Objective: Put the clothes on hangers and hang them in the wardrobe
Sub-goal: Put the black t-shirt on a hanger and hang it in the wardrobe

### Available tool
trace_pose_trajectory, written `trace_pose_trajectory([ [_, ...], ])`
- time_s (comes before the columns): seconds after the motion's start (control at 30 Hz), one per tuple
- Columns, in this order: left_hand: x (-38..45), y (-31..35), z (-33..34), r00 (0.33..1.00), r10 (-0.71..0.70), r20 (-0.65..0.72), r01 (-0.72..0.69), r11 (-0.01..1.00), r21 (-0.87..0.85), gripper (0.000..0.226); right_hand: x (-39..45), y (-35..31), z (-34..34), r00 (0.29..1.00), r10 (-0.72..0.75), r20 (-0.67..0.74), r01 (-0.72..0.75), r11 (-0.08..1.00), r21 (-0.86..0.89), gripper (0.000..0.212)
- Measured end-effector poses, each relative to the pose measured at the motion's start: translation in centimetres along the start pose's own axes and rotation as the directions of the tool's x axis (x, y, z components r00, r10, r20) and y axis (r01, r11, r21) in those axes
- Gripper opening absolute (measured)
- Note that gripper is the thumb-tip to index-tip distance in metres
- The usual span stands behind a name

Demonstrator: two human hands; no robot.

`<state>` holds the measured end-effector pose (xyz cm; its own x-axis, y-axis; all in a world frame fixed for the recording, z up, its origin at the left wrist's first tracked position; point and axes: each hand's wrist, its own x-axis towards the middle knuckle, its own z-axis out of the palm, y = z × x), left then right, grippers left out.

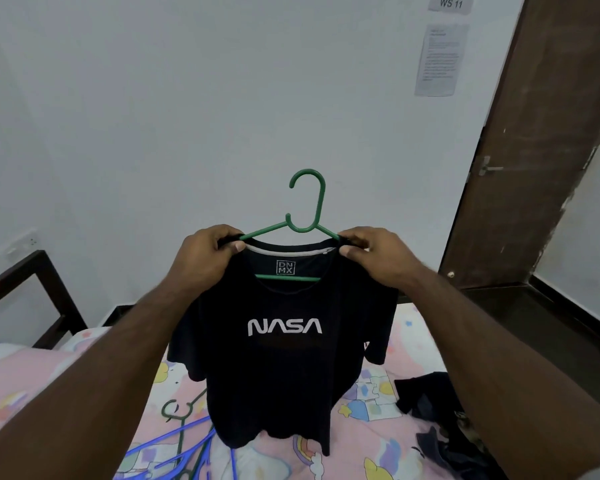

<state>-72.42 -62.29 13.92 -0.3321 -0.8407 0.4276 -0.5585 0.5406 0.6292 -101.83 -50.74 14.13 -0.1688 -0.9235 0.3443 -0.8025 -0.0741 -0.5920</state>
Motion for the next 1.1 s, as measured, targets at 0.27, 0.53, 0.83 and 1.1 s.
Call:
trace_pose_trajectory([
  [0.27, 0.2, 1.2, -2.8, 1.000, 0.010, 0.003, -0.010, 1.000, -0.011, 0.018, 0.6, -0.9, 2.0, 1.000, 0.003, 0.029, -0.002, 1.000, -0.020, 0.013],
  [0.53, 1.2, 3.9, -2.8, 0.992, 0.031, 0.124, -0.019, 0.995, -0.103, 0.022, 0.7, -1.9, 2.0, 1.000, -0.022, -0.019, 0.023, 0.997, 0.067, 0.012],
  [0.83, -0.4, 0.4, -2.5, 0.943, -0.024, 0.331, 0.030, 0.999, -0.012, 0.018, 0.6, -1.6, 1.9, 0.999, 0.035, -0.028, -0.032, 0.993, 0.114, 0.011],
  [1.1, -1.0, -0.9, -4.5, 0.994, -0.046, 0.094, 0.044, 0.999, 0.020, 0.015, 0.5, -0.3, -0.1, 1.000, -0.008, 0.014, 0.006, 0.986, 0.169, 0.020],
])
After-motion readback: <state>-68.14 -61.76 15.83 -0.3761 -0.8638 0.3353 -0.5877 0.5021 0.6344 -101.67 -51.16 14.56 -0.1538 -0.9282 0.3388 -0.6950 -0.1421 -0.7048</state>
